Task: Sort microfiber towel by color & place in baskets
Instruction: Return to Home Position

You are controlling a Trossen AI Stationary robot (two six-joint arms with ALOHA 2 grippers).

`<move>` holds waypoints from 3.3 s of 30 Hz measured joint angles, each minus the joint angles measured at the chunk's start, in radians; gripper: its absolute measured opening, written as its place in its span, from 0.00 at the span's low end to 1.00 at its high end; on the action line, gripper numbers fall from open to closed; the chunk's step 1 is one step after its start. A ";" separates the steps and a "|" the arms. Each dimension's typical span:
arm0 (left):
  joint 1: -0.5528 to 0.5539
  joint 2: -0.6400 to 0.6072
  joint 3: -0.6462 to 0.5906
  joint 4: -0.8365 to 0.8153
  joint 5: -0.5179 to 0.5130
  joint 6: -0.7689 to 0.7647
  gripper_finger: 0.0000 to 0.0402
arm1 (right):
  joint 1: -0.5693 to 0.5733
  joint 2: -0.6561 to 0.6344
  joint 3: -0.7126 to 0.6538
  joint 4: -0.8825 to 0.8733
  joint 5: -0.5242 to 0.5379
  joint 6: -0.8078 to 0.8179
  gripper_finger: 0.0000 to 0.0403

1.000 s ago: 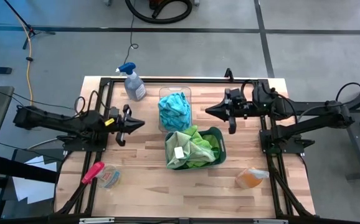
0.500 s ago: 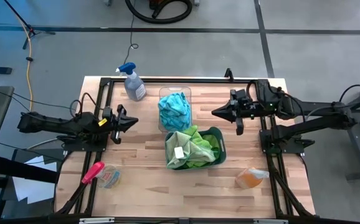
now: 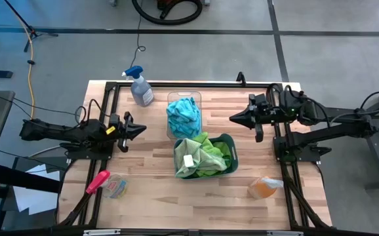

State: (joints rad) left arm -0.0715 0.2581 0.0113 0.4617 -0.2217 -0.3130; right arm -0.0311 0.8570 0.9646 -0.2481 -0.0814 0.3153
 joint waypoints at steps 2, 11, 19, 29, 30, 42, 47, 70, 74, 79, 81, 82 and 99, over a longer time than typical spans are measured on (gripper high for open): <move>0.000 0.000 0.000 -0.017 0.021 0.000 0.00 | 0.000 -0.001 0.000 0.002 0.001 0.001 0.00; 0.000 0.000 0.000 -0.032 0.081 0.000 0.00 | 0.000 -0.001 0.000 0.004 0.002 0.033 0.00; 0.000 0.000 0.000 -0.031 0.081 0.000 0.00 | -0.001 -0.001 0.000 0.004 0.002 0.077 0.00; 0.000 0.000 0.000 -0.031 0.081 0.001 0.00 | -0.001 -0.001 0.000 -0.019 -0.002 0.043 0.00; 0.000 0.000 0.000 -0.031 0.081 0.001 0.00 | -0.001 -0.001 0.000 -0.024 -0.006 0.042 0.00; 0.000 0.000 0.000 -0.032 0.081 0.001 0.00 | -0.001 -0.069 -0.001 -0.061 -0.093 0.016 0.00; 0.000 0.000 0.000 -0.032 0.081 0.001 0.00 | -0.001 -0.126 -0.001 -0.061 -0.092 -0.029 0.00; 0.000 0.000 0.000 -0.032 0.081 0.002 0.00 | -0.001 -0.328 -0.001 -0.203 -0.084 -0.028 0.00; 0.000 0.000 0.000 -0.032 0.081 0.002 0.00 | -0.001 -0.335 -0.001 -0.271 -0.083 -0.028 0.00; 0.000 0.000 0.000 -0.032 0.081 0.002 0.00 | -0.001 -0.374 -0.055 -0.297 -0.082 -0.003 0.00; 0.000 0.001 0.000 -0.032 0.081 0.002 0.00 | -0.001 -0.417 -0.104 -0.297 -0.074 0.028 0.00; 0.000 0.000 0.000 -0.032 0.081 0.002 0.00 | -0.001 -0.443 -0.135 -0.296 -0.065 0.048 0.00; 0.000 0.001 0.000 -0.032 0.081 0.001 0.00 | -0.001 -0.854 -0.779 0.245 -0.062 0.106 0.00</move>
State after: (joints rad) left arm -0.0717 0.2588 0.0116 0.4294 -0.1406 -0.3116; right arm -0.0325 0.0032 0.1852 -0.0031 -0.1431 0.4208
